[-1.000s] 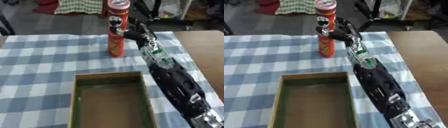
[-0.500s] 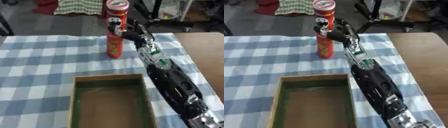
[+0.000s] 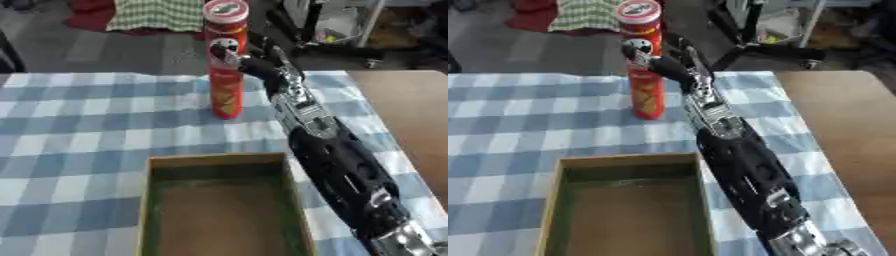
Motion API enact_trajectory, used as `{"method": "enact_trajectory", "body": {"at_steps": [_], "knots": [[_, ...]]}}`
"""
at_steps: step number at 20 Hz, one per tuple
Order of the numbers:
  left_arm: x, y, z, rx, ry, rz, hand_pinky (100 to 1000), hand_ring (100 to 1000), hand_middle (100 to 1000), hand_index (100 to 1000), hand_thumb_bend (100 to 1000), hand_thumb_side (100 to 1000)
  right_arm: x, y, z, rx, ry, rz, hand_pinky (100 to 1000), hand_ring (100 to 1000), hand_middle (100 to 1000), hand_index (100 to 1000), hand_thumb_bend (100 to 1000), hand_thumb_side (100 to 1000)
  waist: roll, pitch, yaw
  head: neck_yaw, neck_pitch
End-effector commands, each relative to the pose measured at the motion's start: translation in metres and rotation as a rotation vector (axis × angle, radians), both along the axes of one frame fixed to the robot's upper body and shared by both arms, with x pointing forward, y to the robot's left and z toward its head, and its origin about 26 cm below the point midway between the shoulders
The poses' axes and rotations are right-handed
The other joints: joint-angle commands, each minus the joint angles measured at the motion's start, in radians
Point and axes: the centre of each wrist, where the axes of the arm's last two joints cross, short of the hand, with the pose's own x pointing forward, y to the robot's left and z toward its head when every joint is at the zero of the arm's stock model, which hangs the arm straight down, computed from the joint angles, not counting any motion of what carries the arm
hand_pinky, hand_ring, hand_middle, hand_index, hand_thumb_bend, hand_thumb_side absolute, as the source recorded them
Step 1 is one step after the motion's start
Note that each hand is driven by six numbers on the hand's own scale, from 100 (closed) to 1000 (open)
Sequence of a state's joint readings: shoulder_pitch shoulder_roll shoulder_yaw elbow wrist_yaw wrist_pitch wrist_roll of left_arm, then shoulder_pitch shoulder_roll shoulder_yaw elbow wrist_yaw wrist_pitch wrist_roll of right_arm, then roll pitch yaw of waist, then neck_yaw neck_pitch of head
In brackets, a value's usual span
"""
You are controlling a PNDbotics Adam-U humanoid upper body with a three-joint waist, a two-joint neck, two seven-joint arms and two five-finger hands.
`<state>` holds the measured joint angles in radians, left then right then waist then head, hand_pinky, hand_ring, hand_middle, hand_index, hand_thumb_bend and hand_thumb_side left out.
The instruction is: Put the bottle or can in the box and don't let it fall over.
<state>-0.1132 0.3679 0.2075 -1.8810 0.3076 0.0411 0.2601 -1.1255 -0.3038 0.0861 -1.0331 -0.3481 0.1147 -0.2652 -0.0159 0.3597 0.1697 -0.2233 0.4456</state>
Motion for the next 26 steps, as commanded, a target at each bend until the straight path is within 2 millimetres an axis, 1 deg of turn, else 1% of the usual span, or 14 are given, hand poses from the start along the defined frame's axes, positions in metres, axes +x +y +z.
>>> {"method": "enact_trajectory", "body": {"at_steps": [1, 3, 6, 11, 12, 15, 21, 26], "knots": [[-0.001, 0.0, 0.009, 0.028, -0.028, -0.005, 1000, 838, 890, 803, 424, 626, -0.003, -0.006, 0.021, -0.005, -0.052, -0.013, 858, 1000, 952, 902, 874, 266, 0.002, -0.012, 0.002, -0.005, -0.015], [-0.001, 0.0, 0.01, 0.03, -0.03, -0.008, 1000, 838, 889, 803, 423, 627, -0.003, -0.008, 0.024, -0.017, -0.057, -0.046, 863, 1000, 955, 903, 898, 286, 0.002, -0.008, 0.003, -0.006, -0.019], [-0.001, 0.0, 0.01, 0.031, -0.031, -0.009, 1000, 838, 889, 803, 423, 627, -0.002, -0.011, 0.027, -0.032, -0.069, -0.089, 861, 1000, 952, 903, 895, 284, 0.001, -0.003, 0.005, -0.008, -0.024], [-0.001, -0.001, 0.011, 0.032, -0.031, -0.01, 1000, 838, 889, 803, 423, 627, -0.003, -0.012, 0.027, -0.036, -0.072, -0.099, 861, 1000, 952, 903, 895, 284, 0.001, -0.002, 0.006, -0.008, -0.025], [-0.001, 0.0, 0.01, 0.032, -0.03, -0.01, 1000, 839, 890, 802, 420, 629, -0.003, -0.012, 0.027, -0.04, -0.073, -0.099, 861, 1000, 952, 901, 917, 303, 0.0, 0.0, 0.006, -0.008, -0.023], [-0.001, -0.001, 0.011, 0.036, -0.033, -0.013, 1000, 839, 890, 802, 418, 631, -0.005, -0.016, 0.029, -0.081, -0.074, -0.112, 862, 1000, 953, 896, 894, 283, -0.003, 0.015, 0.007, -0.007, -0.026], [-0.001, -0.001, 0.013, 0.042, -0.037, -0.016, 1000, 840, 890, 802, 416, 633, -0.004, -0.019, 0.034, -0.099, -0.06, -0.165, 858, 1000, 950, 889, 888, 278, -0.007, 0.024, 0.013, -0.014, -0.037], [0.0, -0.002, 0.013, 0.046, -0.039, -0.019, 1000, 841, 890, 802, 414, 635, -0.004, -0.019, 0.037, -0.09, -0.063, -0.158, 857, 1000, 947, 873, 886, 276, -0.01, 0.031, 0.02, -0.017, -0.046]]}}
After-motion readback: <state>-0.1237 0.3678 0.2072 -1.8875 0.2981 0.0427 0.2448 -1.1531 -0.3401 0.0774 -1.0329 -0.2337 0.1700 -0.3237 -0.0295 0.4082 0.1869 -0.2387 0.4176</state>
